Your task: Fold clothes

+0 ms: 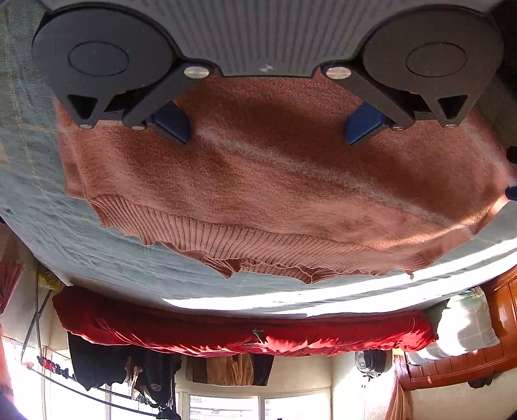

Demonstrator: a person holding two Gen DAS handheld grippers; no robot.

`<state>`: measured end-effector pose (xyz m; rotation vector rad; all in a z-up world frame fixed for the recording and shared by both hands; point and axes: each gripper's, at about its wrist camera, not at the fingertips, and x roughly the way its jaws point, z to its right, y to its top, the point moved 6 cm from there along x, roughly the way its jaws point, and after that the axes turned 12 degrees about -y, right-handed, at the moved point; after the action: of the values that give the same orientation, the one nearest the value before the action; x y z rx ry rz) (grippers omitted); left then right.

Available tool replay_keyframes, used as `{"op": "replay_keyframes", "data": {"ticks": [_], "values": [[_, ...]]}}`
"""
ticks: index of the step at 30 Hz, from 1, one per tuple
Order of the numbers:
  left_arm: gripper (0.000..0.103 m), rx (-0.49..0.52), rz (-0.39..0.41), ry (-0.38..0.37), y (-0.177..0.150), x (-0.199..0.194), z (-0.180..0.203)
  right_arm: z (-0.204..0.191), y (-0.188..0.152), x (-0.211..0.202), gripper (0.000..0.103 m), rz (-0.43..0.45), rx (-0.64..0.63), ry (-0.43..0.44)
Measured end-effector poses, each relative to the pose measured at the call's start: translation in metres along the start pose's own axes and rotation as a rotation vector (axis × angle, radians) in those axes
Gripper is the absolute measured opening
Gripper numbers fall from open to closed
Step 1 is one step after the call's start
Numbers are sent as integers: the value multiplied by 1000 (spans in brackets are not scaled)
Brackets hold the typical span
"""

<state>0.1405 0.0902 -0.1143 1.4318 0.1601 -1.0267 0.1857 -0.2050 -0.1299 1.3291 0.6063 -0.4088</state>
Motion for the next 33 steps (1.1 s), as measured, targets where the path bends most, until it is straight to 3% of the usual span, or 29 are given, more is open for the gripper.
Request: {"op": "replay_keyframes", "data": {"ticks": [3,6,12,15,19,25,33], "values": [[88,27,35,-11,9,-6,8,1,1,-3,103,8,1,-1],[88,58,63,-74,18,-1,22,4,4,-14,103,35,40,30],[88,88,41,-186,13,28,48,10,-3,-40,103,100,57,55],[88,48,9,-187,-1,33,43,18,-19,-45,103,75,69,44],[88,16,31,-202,-3,24,38,31,-51,-51,103,38,78,22],[88,45,53,-183,12,33,47,52,-39,-70,103,132,144,-77],[88,64,67,-202,11,37,58,87,-47,-71,96,108,253,-118]]}}
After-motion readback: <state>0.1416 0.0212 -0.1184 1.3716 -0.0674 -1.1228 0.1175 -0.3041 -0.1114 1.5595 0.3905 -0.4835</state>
